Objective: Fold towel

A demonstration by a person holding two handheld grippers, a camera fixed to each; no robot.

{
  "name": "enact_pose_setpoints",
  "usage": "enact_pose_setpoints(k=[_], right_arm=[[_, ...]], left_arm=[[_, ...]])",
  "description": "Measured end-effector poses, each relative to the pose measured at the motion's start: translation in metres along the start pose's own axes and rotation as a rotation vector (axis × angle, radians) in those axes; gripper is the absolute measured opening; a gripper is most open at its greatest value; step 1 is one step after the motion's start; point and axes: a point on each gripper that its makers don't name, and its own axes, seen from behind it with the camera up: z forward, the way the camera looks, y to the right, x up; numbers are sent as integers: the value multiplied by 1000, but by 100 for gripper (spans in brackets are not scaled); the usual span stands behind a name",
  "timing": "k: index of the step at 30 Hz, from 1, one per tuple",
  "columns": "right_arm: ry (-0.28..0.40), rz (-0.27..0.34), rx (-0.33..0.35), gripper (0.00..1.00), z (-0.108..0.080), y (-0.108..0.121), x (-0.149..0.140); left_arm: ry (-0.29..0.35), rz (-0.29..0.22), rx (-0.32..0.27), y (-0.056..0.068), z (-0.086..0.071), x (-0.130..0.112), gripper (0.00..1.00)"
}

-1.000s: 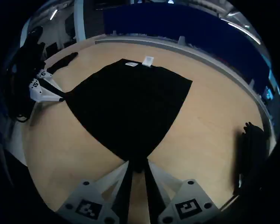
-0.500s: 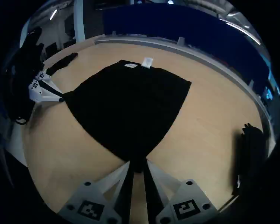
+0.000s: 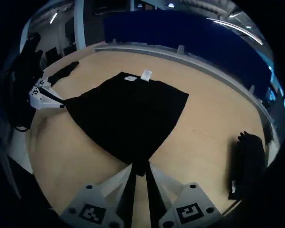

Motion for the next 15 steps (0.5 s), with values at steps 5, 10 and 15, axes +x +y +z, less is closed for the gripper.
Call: enact_pose_setpoints(k=[5,10,15], right_arm=[[18,10,1,17,-14,-1,9],[32,8,-1,17,-30,-4,17],[43,10,-3,17,-43,-8,25]], left_arm=[[7,0,3,3,-12,6,8],[14,-5,8,5,-28,13,7],[9,-29,2,9,-44,17,7]])
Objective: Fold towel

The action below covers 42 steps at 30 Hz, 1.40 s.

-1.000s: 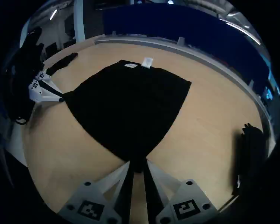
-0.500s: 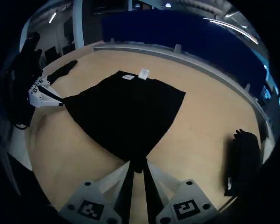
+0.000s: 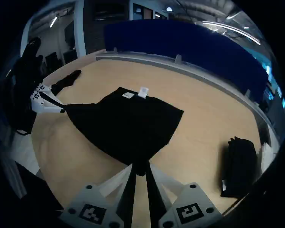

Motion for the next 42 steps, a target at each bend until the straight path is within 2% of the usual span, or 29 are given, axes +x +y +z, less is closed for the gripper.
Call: enact_pose_setpoints(k=[11,21,26,32,38,42], right_arm=[[7,11,6,17,-25,-8,10],[1,22,8,17,-41,-12,11],[-7,24,12,17,-42,-13,9],[-12,13,12,17,-39,-10,12],[-17,-3,3,17,-29,0,21],[-21,-9,-10,17,-17,11,29]], left_arm=[[-12,-30,-7,9,-31,5,7],[-22,-42,-17,20,-45,4,7],[-29,-49,-14,19,-44,2,7],[-20,-57,0,13,-41,10,7],[-8,-58,19,-1,-31,24,7],[3,-54,37,-14,-20,38,7]])
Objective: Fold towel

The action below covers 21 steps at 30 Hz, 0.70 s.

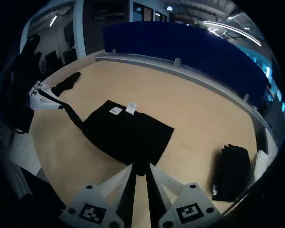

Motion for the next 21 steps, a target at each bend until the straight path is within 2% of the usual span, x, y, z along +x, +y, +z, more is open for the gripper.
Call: enact_pose_setpoints(k=[9,15,21], right_arm=[[-2,-10,-22,17,33,27,19],[-5,-8,-41,17,50,38,27],[-4,7,-55,17,61,46,33]], left_arm=[[27,27,23,-23,31,29,7],[36,57,36,-33,51,41,7],[40,66,40,-39,65,47,7]])
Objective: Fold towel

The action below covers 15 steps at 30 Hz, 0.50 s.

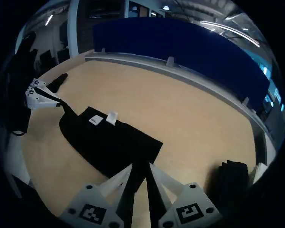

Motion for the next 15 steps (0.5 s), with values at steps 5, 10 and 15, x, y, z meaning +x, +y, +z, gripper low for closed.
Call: enact_pose_setpoints(k=[5,10,15], right_arm=[[-2,19,-4,17,8,4,0],[-9,21,-9,17,15,8,-2],[-22,18,-12,17,26,11,-6]], left_arm=[[2,1,2,-4,8,2,7],[1,8,-1,-5,16,2,7],[0,20,1,-8,26,1,7]])
